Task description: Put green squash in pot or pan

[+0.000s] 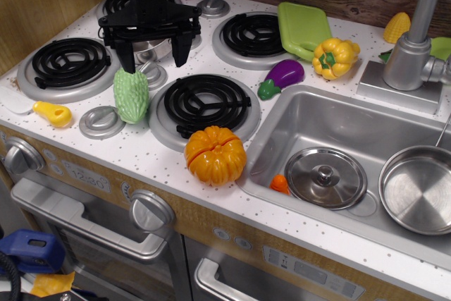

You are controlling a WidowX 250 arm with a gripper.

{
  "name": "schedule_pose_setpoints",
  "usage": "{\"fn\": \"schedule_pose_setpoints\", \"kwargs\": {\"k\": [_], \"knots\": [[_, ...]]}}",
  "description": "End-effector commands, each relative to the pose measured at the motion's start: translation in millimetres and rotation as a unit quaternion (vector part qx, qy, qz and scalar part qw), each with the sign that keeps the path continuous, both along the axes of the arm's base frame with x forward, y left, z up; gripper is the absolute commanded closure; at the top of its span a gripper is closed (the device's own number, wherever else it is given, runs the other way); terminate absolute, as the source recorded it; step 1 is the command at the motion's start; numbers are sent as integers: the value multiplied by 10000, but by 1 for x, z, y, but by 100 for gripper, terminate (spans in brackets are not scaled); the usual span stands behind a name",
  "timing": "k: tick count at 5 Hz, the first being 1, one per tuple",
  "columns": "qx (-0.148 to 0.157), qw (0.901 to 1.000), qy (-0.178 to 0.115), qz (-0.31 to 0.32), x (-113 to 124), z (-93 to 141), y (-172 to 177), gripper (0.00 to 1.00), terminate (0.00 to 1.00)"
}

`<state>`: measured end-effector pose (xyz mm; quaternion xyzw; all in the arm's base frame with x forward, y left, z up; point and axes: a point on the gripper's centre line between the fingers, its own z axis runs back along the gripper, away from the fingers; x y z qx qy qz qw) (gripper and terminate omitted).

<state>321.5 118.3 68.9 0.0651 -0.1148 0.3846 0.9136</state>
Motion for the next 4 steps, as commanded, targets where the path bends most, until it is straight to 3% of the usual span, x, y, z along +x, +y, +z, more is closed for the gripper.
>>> {"fn": "schedule_pose_setpoints", "kwargs": {"k": [1, 3, 4], "knots": [[0, 10000, 0, 0, 0, 0, 0, 0, 0], [181, 9998, 103, -60, -13, 3, 24, 0, 0], [140, 9998, 19, -108, -17, -5, 35, 0, 0]]}}
